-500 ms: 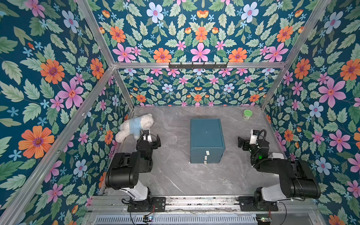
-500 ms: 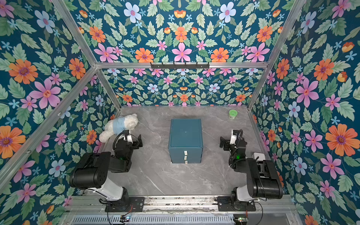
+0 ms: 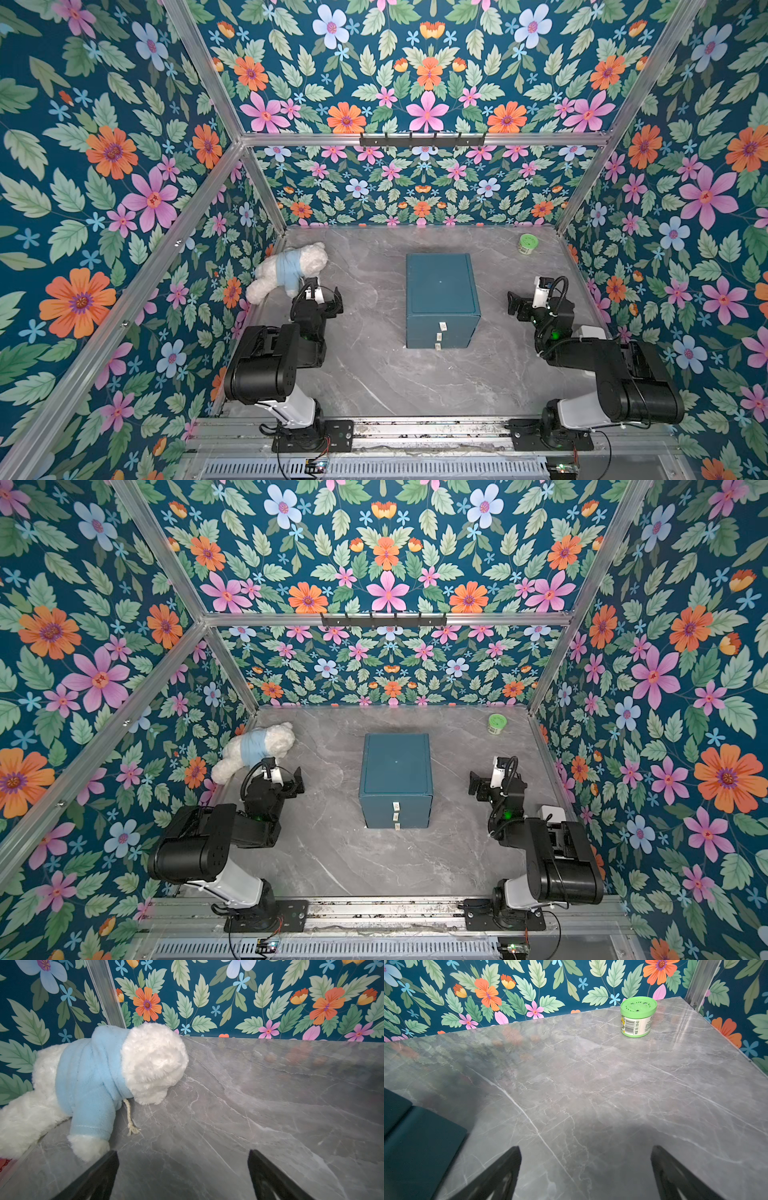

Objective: Take the postcards out of the drawer
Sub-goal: Adjust the storage box at the center of the board.

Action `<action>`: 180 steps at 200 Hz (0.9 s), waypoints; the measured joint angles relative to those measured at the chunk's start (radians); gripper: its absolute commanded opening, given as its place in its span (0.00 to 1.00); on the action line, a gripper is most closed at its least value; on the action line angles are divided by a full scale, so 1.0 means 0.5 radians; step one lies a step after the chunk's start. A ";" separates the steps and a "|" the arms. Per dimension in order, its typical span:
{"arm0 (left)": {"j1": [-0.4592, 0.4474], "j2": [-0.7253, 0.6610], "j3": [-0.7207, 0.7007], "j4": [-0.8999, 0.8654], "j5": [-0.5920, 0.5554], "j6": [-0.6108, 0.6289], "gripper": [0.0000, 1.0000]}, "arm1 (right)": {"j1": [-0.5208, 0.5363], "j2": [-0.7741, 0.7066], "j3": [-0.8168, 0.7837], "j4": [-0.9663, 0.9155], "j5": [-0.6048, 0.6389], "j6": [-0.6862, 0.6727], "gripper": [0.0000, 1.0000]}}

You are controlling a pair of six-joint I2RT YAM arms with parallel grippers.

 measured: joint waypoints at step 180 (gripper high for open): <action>-0.333 -0.420 0.596 -0.899 -0.385 -0.101 0.99 | 0.004 -1.232 0.063 -0.754 0.443 0.618 0.99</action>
